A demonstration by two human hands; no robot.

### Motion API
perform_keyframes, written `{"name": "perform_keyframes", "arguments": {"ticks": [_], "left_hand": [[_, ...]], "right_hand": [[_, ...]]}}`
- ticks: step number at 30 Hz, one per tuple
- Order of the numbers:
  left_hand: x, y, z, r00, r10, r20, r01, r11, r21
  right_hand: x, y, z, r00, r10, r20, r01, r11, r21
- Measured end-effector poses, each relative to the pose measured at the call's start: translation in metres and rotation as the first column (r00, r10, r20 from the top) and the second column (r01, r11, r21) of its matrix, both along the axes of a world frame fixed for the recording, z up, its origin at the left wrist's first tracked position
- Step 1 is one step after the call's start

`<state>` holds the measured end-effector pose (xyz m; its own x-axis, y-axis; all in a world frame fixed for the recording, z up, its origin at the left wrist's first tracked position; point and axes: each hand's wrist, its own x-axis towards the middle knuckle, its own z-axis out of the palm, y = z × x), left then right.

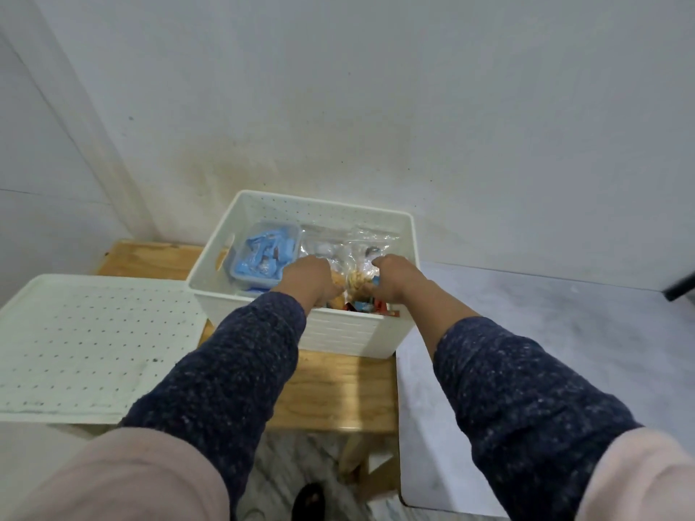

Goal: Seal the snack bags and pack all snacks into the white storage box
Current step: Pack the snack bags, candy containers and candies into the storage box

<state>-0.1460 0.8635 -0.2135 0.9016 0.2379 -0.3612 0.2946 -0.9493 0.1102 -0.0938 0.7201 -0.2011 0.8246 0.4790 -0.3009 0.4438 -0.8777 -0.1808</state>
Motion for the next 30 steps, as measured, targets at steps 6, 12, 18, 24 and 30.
{"name": "perform_keyframes", "arguments": {"ticks": [6, 12, 18, 24, 30], "left_hand": [[-0.035, 0.002, 0.030, 0.961, 0.096, 0.258, -0.130, 0.985, 0.116], [-0.095, 0.007, 0.054, 0.902, 0.230, 0.366, -0.278, 0.957, 0.086], [-0.175, 0.022, 0.051, 0.858, 0.377, 0.349, -0.433, 0.896, 0.097], [-0.247, 0.053, 0.034, 0.791, 0.536, 0.294, -0.583, 0.807, 0.097], [-0.295, 0.108, -0.004, 0.726, 0.656, 0.206, -0.676, 0.735, 0.042]], "right_hand": [[-0.021, -0.006, 0.025, 0.997, 0.060, 0.039, -0.061, 0.998, 0.010], [-0.055, -0.006, 0.051, 0.978, 0.180, 0.107, -0.189, 0.978, 0.083], [-0.104, 0.021, 0.057, 0.933, 0.332, 0.139, -0.351, 0.925, 0.148], [-0.153, 0.071, 0.042, 0.876, 0.470, 0.110, -0.482, 0.865, 0.138], [-0.193, 0.138, 0.000, 0.828, 0.558, 0.058, -0.561, 0.823, 0.090]]}}
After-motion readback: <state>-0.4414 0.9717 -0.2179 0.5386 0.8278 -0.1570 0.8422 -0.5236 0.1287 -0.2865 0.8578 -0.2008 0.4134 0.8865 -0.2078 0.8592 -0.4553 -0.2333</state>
